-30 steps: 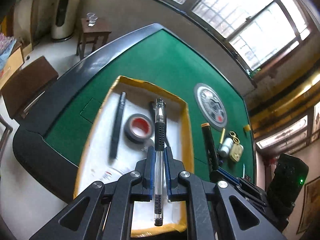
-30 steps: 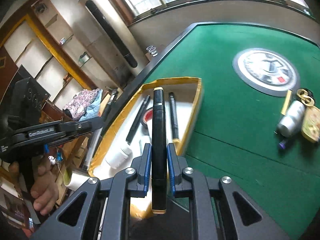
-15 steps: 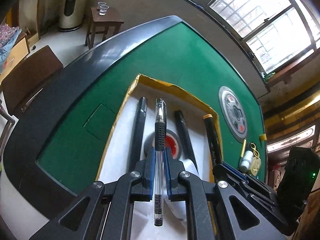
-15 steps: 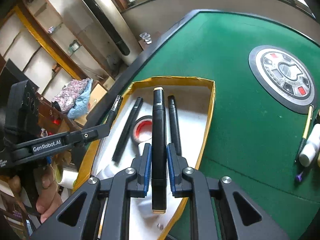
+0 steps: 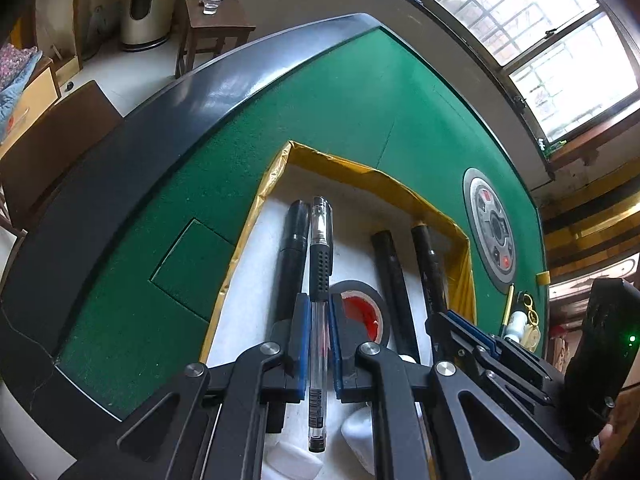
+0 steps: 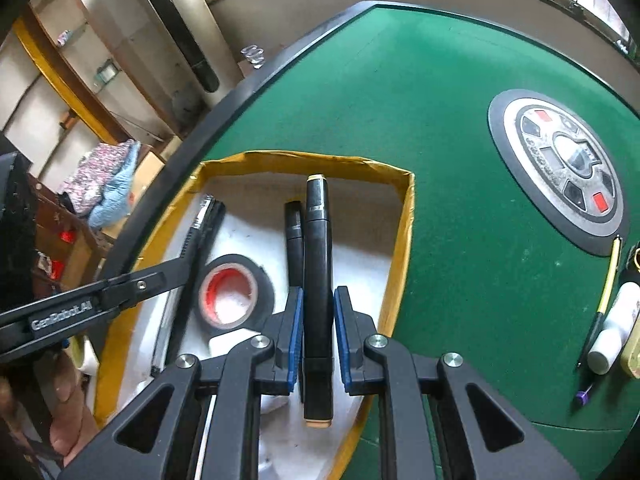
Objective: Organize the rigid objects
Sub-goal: 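Carry the clear pen and black marker into the foam tray and release both, then move both tools back over the remaining objects on the table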
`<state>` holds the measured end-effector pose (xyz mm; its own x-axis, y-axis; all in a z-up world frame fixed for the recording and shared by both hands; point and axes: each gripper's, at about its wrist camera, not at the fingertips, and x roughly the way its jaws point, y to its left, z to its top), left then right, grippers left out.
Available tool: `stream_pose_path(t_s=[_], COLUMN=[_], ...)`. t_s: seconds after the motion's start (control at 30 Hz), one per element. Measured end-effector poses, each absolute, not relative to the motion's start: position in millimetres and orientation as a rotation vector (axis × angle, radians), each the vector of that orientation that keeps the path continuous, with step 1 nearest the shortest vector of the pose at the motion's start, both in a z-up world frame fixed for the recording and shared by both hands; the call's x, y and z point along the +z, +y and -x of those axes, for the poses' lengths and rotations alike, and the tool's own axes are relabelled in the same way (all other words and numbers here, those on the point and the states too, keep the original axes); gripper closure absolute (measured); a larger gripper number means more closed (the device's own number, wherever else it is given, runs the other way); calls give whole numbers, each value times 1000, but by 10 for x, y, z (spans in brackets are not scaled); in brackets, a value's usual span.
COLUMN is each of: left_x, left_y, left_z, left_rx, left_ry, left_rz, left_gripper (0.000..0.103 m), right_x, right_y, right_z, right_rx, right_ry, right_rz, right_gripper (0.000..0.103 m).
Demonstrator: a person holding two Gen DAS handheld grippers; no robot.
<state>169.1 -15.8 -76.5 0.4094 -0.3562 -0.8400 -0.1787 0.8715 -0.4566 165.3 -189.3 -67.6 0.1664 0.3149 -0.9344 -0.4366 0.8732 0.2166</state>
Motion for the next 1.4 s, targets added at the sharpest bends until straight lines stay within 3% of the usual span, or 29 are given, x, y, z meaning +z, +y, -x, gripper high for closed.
stream_pose_path(t_s=[0.5, 0.83, 1.03, 1.4], left_x=[-781, -463, -178, -28], left_y=[-153, -351, -860, -1791], left_z=[-1722, -1376, -1054, -798], left_rx=[-85, -104, -201, -341], left_ry=[1158, 1051, 997, 1005], left_rz=[483, 465, 405, 306], left_gripper=[94, 53, 52, 48], right_x=[-721, -318, -42, 11], right_y=[-1772, -2216, -2788, -4076], right_z=[-1656, -1366, -969, -870], right_rx=[531, 669, 712, 540], right_ry=[1306, 1198, 1106, 1058], right_rz=[167, -19, -94, -249], right_gripper=[87, 62, 53, 47])
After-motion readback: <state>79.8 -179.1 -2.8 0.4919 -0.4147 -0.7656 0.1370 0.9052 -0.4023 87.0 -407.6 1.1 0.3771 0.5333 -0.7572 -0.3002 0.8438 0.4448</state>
